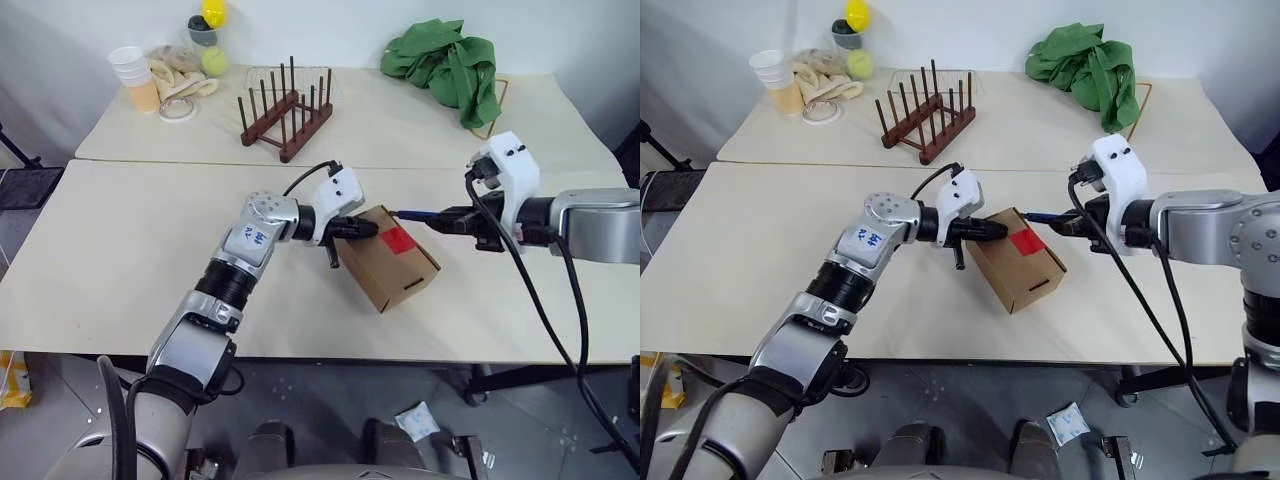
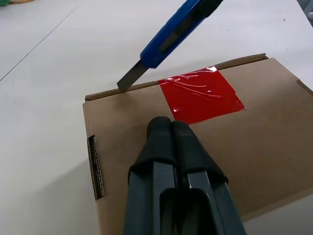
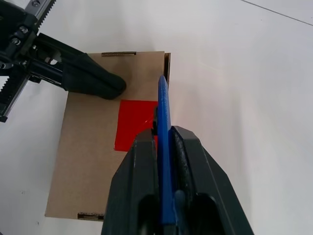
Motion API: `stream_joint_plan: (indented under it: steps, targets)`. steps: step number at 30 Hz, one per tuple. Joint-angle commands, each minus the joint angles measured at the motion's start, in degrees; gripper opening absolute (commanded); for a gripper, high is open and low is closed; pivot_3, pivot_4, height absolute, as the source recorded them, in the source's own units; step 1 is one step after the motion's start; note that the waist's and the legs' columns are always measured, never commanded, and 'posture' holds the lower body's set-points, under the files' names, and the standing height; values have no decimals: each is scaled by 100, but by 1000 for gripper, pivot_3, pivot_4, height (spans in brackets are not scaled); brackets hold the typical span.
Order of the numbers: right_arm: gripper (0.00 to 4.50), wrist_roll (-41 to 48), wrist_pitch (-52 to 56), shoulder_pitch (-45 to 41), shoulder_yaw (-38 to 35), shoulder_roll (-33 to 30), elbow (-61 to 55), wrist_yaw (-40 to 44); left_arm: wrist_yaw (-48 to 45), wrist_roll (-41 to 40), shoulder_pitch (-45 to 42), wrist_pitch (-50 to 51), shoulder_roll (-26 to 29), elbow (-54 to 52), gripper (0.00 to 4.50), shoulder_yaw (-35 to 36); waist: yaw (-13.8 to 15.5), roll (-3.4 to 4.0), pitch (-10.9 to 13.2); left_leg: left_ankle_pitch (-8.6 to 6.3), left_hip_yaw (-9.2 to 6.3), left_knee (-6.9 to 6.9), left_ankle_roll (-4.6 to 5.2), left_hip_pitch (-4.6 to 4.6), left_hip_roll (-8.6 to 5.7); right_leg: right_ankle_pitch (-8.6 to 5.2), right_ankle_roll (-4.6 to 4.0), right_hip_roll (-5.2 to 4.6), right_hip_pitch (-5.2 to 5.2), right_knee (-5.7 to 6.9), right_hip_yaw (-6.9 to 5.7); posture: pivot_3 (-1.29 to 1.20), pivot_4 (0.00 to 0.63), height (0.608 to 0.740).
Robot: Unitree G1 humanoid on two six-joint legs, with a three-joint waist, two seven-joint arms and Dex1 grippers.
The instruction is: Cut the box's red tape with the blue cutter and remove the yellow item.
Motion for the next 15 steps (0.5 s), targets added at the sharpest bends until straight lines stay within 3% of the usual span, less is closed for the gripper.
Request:
stream_joint_plan:
  steps: [1, 15]
  targets:
    - [134, -186, 78, -31, -248, 47, -131, 97, 0, 101, 130, 75, 29, -114, 0, -105, 0, 0, 0, 0, 0, 0, 0, 0, 0, 0, 0, 0, 0, 0, 0, 0, 150, 740]
    - [134, -164, 1005, -36, -440, 36, -208, 527, 209, 217, 134, 457, 49, -118, 0, -144, -2, 3, -2, 0, 0, 2, 0, 4, 0, 0, 0, 0, 1, 6, 1, 0, 150, 740]
